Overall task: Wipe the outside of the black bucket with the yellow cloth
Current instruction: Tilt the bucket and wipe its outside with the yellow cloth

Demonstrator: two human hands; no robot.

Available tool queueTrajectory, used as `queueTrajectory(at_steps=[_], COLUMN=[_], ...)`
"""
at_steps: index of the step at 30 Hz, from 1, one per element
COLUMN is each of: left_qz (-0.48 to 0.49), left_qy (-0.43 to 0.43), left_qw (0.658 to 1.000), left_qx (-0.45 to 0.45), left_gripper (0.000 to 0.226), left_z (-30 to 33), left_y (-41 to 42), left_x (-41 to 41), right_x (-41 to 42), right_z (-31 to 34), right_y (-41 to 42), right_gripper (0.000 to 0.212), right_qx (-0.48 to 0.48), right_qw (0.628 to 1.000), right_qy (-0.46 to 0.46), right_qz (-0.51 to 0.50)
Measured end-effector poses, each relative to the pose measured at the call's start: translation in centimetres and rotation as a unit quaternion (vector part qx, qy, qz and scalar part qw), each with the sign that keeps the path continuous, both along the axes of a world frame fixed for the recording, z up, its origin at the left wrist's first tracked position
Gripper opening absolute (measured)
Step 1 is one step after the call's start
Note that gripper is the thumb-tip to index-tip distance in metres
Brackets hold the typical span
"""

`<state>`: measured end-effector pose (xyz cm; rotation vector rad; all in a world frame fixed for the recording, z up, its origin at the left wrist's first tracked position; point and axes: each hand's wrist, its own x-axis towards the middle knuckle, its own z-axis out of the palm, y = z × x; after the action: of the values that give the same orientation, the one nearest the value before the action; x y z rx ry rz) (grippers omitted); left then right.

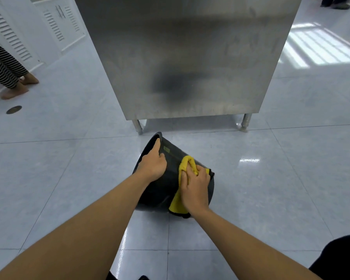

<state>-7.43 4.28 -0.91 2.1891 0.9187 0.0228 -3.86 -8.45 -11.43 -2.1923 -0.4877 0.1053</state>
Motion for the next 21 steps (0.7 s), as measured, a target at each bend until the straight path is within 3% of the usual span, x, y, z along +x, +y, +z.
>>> queueTrajectory(at_steps=[5, 9, 13, 17, 21], left_qz=[0.014, 0.063, 0.079, 0.049, 0.028], left_qy=[-0.034, -0.037, -0.051, -0.045, -0.022], left_qw=[0.999, 0.996, 0.993, 0.994, 0.994], left_qx=[-0.040, -0.049, -0.075, -0.083, -0.102], left_gripper=[0.058, 0.055, 0.036, 0.049, 0.065], left_z=[0.2, 0.0, 0.1, 0.4, 0.6], left_y=[-0.4, -0.5, -0.5, -0.3, 0.2], left_x=[0.2, 0.7, 0.7, 0.4, 0.0], right_x=[0.8, -0.6, -1.6, -0.8, 1.3], right_z=[-0.7, 1.0, 2.9, 2.1, -0.2], right_y=[-1.0, 0.5, 2.1, 1.6, -0.1], right_gripper=[0.038, 0.032, 0.033, 0.038, 0.039], right_qx=[-0.009, 0.040, 0.087, 0.068, -0.012], right_qw=[0.998, 0.999, 0.992, 0.994, 0.999], right_qy=[0.037, -0.032, -0.063, -0.051, 0.029], right_qz=[-0.043, 0.018, 0.073, 0.074, 0.003])
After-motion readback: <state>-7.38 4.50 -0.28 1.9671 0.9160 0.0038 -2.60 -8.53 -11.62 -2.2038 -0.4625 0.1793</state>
